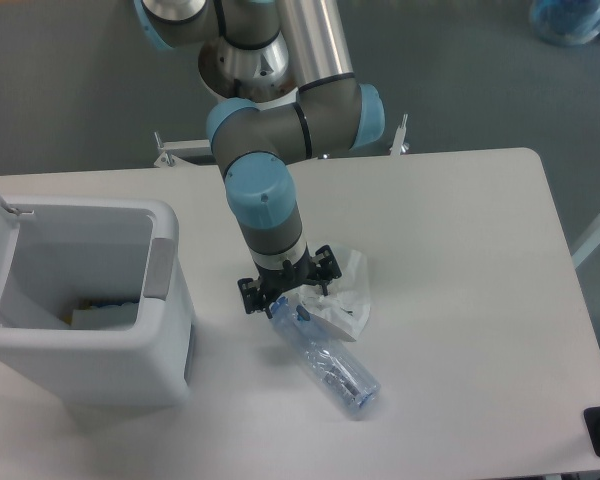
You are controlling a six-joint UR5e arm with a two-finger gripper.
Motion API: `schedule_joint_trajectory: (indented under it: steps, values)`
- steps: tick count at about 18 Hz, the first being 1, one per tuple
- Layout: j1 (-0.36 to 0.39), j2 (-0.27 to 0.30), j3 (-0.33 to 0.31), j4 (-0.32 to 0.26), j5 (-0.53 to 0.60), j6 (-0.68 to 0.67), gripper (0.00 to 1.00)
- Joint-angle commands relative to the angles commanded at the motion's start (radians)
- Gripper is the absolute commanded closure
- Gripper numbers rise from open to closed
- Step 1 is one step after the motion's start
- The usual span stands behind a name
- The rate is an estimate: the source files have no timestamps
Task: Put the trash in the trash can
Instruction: 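Close the gripper on the crumpled white tissue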
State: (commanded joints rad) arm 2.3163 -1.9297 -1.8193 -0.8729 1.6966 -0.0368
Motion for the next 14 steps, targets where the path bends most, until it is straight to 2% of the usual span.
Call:
schedule_joint_trajectory:
  steps: [3,5,8,12,14]
  values:
    - [0.0,-0.006,-0.002,0.0,0.005,0.002,0.01]
    - [0.0,-0.005,-0.008,0.003,0.005,0.003,0.15]
    - [-0.002,0.001,-0.011,0.0,0.003,0.003,0.42]
    - [0.0,0.017,-0.026,0.002,-0.008,0.008,0.92]
    - [0.002,0.023,-0.026,0.0,-0.011,0.009,1.0]
